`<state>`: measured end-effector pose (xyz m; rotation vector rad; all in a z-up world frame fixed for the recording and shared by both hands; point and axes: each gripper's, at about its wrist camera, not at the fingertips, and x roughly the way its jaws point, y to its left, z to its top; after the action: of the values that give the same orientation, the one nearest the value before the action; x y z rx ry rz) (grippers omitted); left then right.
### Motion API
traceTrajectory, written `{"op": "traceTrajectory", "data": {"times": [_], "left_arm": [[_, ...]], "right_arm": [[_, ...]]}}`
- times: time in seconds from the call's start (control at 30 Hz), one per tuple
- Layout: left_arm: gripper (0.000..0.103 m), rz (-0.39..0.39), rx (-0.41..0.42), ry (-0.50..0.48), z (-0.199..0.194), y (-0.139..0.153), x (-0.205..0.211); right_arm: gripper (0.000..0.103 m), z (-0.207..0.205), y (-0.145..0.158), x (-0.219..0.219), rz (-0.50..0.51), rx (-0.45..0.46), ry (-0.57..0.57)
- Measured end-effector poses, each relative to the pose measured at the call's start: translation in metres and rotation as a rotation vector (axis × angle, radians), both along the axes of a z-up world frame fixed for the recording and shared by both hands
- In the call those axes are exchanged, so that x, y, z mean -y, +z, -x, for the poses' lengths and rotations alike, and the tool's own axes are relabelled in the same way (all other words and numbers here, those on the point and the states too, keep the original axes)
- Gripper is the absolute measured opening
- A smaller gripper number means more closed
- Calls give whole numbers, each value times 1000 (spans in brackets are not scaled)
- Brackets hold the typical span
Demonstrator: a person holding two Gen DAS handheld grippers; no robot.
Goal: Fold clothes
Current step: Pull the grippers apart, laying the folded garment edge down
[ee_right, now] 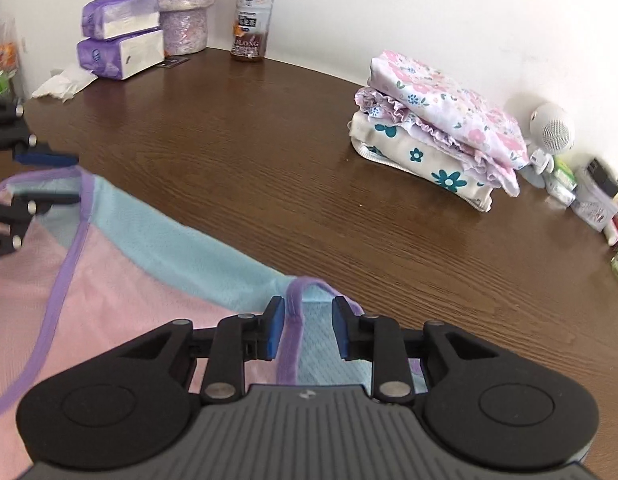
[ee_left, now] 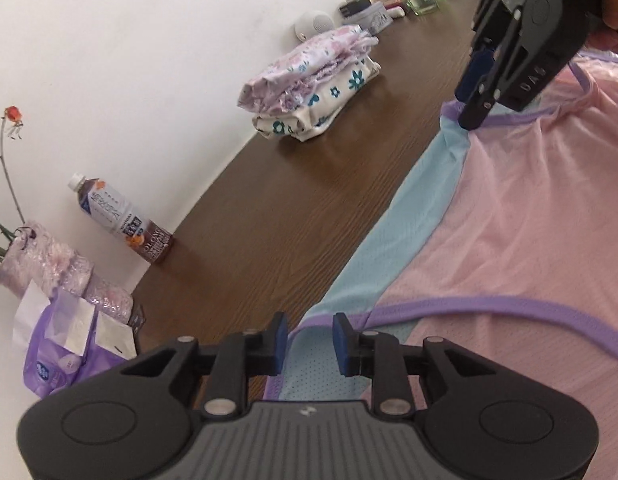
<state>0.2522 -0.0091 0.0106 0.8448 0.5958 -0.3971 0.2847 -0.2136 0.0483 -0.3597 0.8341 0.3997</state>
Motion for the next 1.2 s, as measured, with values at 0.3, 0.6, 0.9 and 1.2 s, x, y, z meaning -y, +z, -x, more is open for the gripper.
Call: {"op": "traceTrajectory", "data": {"times": [0.3,0.6,0.9,1.2], "left_arm": [[2,111,-83,-39,-20,-6,-10],[4,88,-41,-4,-12,-10,-11],[18,162,26,-32,8,12,1],[15,170,-17,-33,3,-9,12]], "right_arm": [[1,-12,-4,11,-55,-36,-74],[23,-7,1,30,-129,-34,-95],[19,-19,6,36,-210,14,-116],[13,-19,-12,30,-112,38,-104]]}}
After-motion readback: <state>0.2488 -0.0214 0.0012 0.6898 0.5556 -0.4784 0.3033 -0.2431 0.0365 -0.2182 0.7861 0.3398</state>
